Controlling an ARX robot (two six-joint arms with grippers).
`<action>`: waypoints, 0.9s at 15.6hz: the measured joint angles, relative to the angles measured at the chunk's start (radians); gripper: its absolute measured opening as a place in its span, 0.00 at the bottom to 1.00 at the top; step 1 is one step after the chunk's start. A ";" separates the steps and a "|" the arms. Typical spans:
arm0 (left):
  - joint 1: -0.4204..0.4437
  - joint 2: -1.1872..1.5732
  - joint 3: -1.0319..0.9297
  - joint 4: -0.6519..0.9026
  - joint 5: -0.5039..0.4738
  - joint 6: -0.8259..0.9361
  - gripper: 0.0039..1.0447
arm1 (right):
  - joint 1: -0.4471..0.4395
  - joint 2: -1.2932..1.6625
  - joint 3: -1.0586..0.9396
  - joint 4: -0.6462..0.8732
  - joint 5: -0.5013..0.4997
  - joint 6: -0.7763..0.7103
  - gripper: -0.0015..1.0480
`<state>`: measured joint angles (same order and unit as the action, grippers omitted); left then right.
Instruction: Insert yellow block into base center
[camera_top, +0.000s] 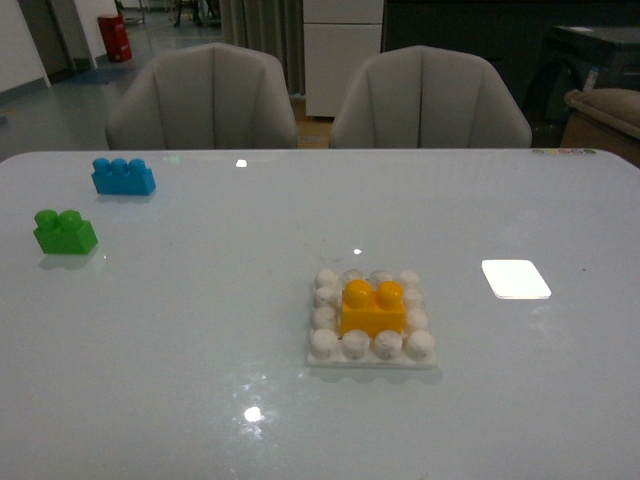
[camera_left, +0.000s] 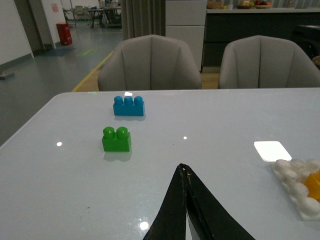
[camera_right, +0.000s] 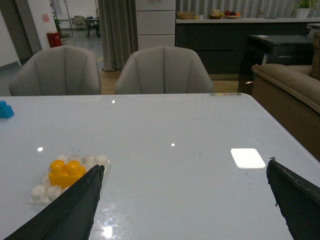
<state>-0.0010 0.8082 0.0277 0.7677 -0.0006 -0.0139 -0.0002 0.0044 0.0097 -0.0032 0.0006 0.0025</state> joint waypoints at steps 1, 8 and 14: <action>0.000 -0.062 -0.010 -0.055 0.000 0.000 0.01 | 0.000 0.000 0.000 0.000 0.000 0.000 0.94; 0.000 -0.388 -0.017 -0.350 0.000 0.000 0.01 | 0.000 0.000 0.000 0.000 0.000 0.000 0.94; 0.000 -0.563 -0.017 -0.521 0.000 0.000 0.01 | 0.000 0.000 0.000 0.000 0.000 0.000 0.94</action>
<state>-0.0010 0.2455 0.0109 0.2466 -0.0006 -0.0139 -0.0002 0.0044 0.0097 -0.0032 0.0006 0.0025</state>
